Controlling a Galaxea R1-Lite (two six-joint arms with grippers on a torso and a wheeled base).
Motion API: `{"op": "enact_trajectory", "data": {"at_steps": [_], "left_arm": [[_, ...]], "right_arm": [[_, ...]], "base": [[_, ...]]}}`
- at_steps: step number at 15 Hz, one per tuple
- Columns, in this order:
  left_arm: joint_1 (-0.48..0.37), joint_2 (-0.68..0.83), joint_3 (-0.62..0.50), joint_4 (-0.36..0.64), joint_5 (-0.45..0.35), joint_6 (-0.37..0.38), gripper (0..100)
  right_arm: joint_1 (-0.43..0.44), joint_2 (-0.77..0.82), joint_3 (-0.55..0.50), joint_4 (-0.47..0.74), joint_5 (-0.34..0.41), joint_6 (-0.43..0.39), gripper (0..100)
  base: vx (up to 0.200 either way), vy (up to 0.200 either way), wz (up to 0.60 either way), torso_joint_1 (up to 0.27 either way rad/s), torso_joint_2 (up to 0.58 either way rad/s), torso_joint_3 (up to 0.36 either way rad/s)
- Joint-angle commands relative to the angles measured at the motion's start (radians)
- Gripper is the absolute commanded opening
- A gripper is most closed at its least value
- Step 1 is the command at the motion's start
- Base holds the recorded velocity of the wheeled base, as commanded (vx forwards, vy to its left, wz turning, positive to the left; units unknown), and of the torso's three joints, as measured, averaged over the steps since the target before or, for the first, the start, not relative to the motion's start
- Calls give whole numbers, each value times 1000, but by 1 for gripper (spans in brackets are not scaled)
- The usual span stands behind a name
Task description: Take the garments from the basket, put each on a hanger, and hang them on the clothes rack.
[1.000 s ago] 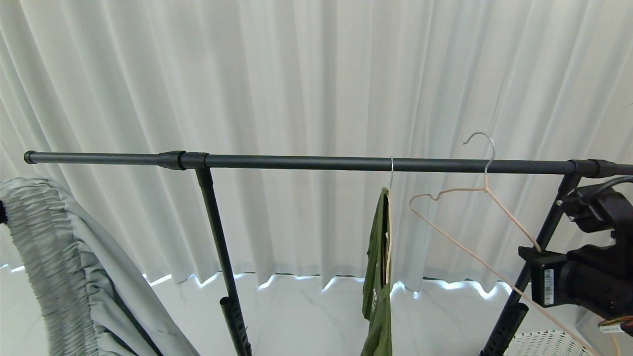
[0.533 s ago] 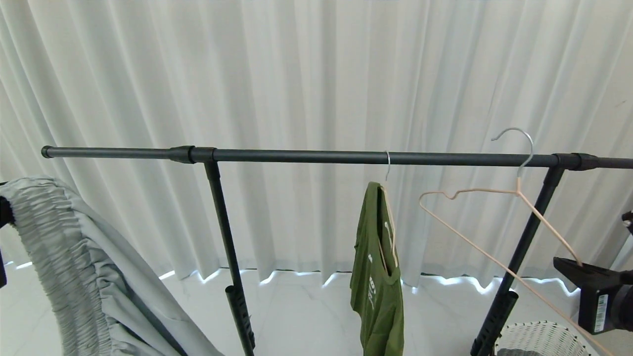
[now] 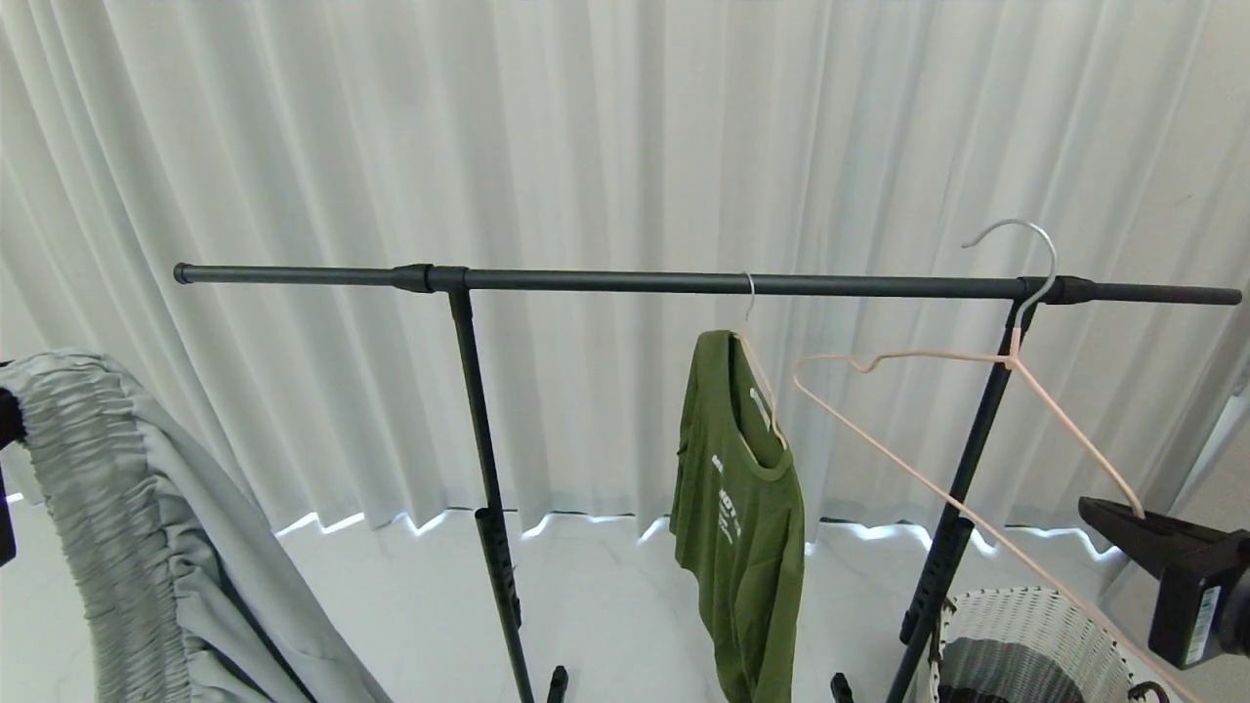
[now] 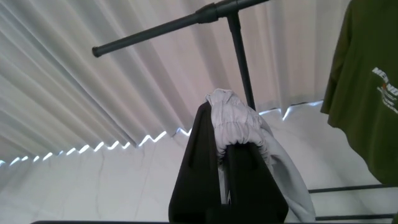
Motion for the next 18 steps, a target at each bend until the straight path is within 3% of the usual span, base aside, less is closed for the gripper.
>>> {"op": "enact_trajectory", "data": {"at_steps": [1, 4, 7, 12, 16, 17, 18], "left_arm": [[0, 0, 2, 0, 0, 0, 0], [-1, -6, 25, 0, -1, -2, 0], [-1, -7, 39, -14, -1, -2, 0], [0, 10, 71, -29, 0, 3, 0], [51, 111, 80, -29, 42, 1, 0], [82, 177, 63, -30, 102, -6, 0], [114, 221, 60, -30, 109, -18, 0]], "right_arm": [[22, 4, -8, -8, 21, 0, 0], [51, 4, -19, -64, 133, 3, 0], [106, 2, -19, -83, 270, 11, 0], [214, 16, -12, -80, 486, 99, 0], [260, 59, -12, -84, 538, 161, 0], [306, 96, -19, -113, 538, 167, 0], [350, 134, -20, -169, 536, 181, 0]], "base": [[-200, 0, 0, -2, 2, 7], [-200, 0, 0, 5, 2, 1], [0, 0, 0, 0, 0, 0], [0, 0, 0, 0, 0, 0], [0, 0, 0, 0, 0, 0], [0, 0, 0, 0, 0, 0], [0, 0, 0, 0, 0, 0]]}}
